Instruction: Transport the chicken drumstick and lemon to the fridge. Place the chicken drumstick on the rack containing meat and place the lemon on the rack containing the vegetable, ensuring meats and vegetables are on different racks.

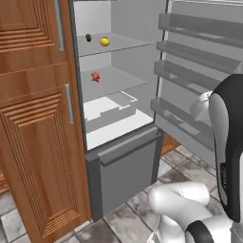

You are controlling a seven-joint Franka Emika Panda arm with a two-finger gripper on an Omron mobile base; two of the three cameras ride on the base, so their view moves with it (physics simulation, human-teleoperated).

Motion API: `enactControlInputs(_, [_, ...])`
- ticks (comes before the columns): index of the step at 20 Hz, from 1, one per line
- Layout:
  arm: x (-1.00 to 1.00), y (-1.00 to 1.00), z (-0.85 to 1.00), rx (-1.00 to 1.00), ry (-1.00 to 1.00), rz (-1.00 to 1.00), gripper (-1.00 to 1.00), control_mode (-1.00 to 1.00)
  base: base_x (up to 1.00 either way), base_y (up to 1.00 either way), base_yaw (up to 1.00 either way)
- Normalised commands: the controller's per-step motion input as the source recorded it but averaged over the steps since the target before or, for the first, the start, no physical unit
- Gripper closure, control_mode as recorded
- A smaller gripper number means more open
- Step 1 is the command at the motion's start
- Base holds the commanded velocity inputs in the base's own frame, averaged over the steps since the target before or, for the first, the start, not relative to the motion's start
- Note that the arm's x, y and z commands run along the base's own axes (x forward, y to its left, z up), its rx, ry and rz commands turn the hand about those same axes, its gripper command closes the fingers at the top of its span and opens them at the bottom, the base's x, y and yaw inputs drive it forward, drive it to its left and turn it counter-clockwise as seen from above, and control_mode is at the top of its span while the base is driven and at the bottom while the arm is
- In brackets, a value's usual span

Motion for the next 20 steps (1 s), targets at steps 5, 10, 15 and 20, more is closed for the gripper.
enactControlInputs(5, [0.00, 0.00, 0.00, 0.00, 0.00, 0.00, 1.00, 1.00, 0.79, 0.30, -0.11])
enactControlInputs(10, [0.00, 0.00, 0.00, 0.00, 0.00, 0.00, 1.00, 1.00, 0.87, 0.10, -0.06])
enactControlInputs(15, [0.00, 0.00, 0.00, 0.00, 0.00, 0.00, 1.00, 1.00, 1.00, 0.12, 0.00])
enactControlInputs(20, [0.00, 0.00, 0.00, 0.00, 0.00, 0.00, 1.00, 1.00, 0.99, -0.06, 0.01])
